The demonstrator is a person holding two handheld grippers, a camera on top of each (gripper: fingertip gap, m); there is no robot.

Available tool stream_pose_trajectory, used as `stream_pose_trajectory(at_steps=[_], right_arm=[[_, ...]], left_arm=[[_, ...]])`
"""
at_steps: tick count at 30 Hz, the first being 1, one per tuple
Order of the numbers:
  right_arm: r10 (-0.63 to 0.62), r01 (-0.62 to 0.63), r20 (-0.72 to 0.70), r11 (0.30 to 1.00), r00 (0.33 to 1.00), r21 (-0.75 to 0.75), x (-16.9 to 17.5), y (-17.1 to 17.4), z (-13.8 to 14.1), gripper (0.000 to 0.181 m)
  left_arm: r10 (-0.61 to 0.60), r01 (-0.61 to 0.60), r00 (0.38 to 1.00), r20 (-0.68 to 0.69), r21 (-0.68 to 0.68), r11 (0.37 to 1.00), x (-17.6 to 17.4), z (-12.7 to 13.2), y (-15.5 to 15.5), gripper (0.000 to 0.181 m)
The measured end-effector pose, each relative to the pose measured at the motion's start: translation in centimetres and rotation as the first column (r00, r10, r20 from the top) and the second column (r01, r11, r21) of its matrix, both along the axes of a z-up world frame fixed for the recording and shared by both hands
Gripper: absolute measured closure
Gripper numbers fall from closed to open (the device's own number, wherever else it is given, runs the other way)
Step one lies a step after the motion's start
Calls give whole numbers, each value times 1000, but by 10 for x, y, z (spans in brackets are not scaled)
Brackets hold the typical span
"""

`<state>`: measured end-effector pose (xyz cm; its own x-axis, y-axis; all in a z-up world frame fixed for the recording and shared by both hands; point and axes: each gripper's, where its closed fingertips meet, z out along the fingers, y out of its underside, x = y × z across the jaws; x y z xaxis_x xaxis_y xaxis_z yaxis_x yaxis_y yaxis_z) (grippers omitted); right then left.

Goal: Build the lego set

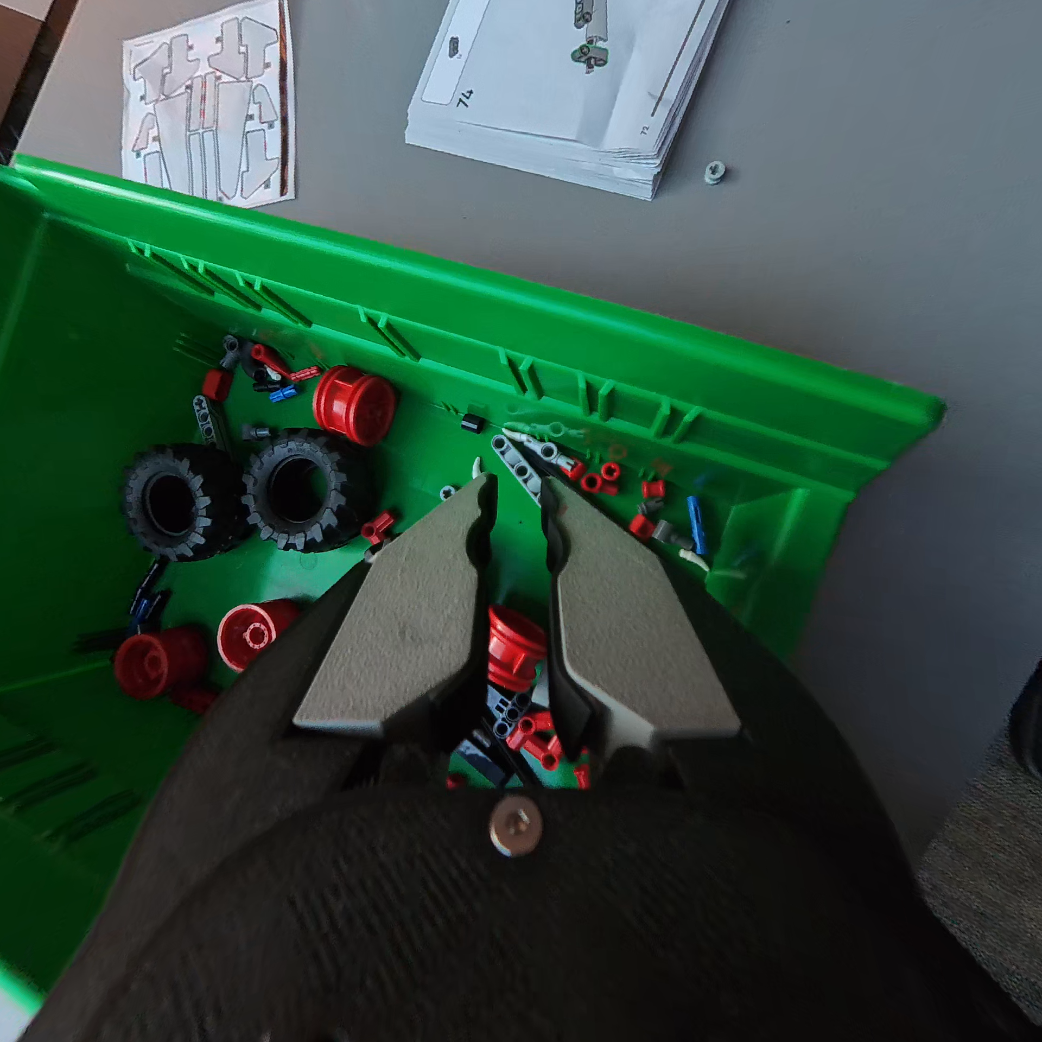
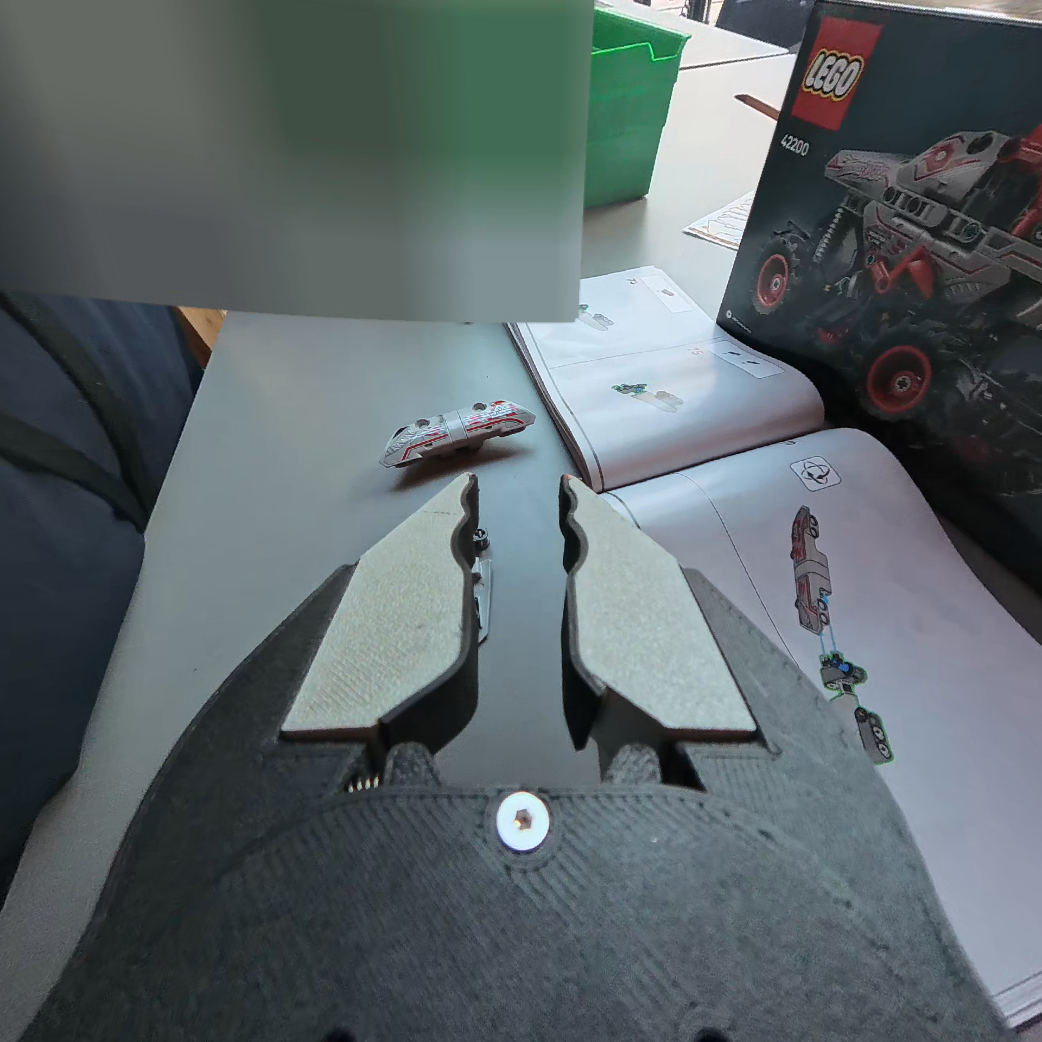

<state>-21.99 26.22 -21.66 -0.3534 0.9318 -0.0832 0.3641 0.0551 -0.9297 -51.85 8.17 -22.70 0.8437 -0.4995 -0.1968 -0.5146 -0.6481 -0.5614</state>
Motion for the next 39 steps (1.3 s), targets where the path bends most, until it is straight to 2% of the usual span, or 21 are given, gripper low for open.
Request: stream_pose_trajectory(at_steps=[5, 9, 13, 15, 19, 22, 25, 32, 39], right_arm=[[-6, 6, -1, 999, 1000, 39, -1, -2, -2, 158], [-20, 20, -2, 998, 1000, 53, -1, -3, -2, 160], [-45, 45, -3, 998, 999, 44, 0, -1, -1, 161], [-50, 51, -12, 998, 999, 36, 1, -1, 1, 161], [-44, 43, -38, 999, 998, -30, 4, -4, 9, 154], [-40, 36, -67, 997, 997, -66, 6, -5, 17, 151], [-46, 42, -84, 997, 995, -58, 8, -4, 21, 151], [-22, 21, -74, 1000, 997, -18, 8, -10, 18, 150], [-29, 32, -63, 998, 998, 45, 8, -6, 12, 150]], left_arm=[[39, -39, 999, -13, 27, 999, 2, 12, -6, 170], [121, -120, 992, -31, 46, 992, -2, 23, -14, 171], [236, -237, 972, 9, 63, 970, -9, 33, -20, 171], [291, -295, 954, 66, 62, 953, -10, 35, -22, 171], [368, -400, 887, 279, 70, 914, -4, 50, -22, 170], [360, -444, 847, 392, 148, 884, 0, 72, -22, 167], [360, -463, 832, 422, 169, 870, 4, 82, -25, 160], [375, -468, 844, 383, 188, 863, 7, 81, -28, 159], [380, -491, 829, 411, 208, 846, -1, 76, -18, 159]])
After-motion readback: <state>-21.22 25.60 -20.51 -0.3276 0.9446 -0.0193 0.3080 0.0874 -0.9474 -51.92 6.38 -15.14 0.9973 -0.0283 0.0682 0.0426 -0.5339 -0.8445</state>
